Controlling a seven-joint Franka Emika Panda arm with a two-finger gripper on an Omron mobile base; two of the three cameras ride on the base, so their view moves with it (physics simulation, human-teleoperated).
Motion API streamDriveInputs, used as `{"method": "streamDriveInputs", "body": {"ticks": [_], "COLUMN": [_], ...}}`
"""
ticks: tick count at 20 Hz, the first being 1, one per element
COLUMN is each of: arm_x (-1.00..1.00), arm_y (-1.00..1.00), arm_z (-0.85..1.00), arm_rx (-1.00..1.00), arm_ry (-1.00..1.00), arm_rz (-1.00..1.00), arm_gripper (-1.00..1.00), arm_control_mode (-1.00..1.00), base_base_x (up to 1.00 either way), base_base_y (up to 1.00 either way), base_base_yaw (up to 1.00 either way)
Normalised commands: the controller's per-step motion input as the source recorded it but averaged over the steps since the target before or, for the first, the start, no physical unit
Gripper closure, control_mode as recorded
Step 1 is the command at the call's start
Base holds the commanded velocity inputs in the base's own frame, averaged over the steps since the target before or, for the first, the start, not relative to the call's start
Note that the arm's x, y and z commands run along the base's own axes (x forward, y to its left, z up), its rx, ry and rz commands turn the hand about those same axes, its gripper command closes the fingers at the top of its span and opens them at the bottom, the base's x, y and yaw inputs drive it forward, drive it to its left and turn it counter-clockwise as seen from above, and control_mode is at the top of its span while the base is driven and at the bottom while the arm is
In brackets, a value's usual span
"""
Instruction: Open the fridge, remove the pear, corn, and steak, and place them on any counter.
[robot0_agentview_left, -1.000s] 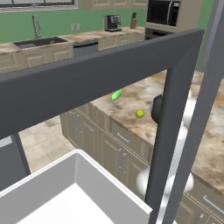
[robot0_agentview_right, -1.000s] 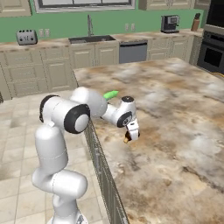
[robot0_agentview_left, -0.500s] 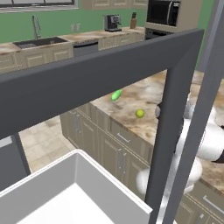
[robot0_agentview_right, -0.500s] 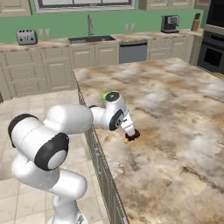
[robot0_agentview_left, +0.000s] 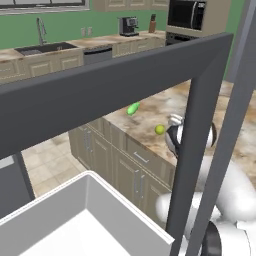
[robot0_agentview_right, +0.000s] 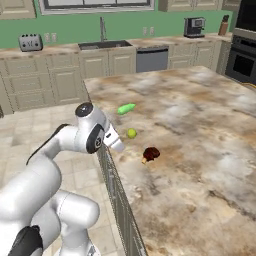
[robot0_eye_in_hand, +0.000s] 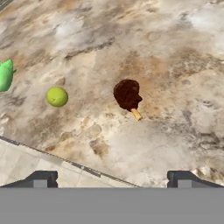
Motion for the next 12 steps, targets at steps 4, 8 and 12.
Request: {"method": "streamDriveInputs", "body": {"ticks": [4,8,12], "arm_x": [-0.67,-0.5,-0.44], "arm_y": [1.0,1.0,1.0], "arm_z": [1.0,0.84,0.66], "arm_rx": [0.0,0.0,0.0], "arm_ry": [0.26,0.3,0.29], "arm_rz": [0.28,0.33,0.33], "arm_gripper": [-1.0,-1.0,-1.0], "arm_control_mode": [-1.0,-1.0,-1.0], "base_base_x": [0.0,0.0,0.0], "base_base_y": [0.0,0.0,0.0], "base_base_yaw": [0.0,0.0,0.0]}}
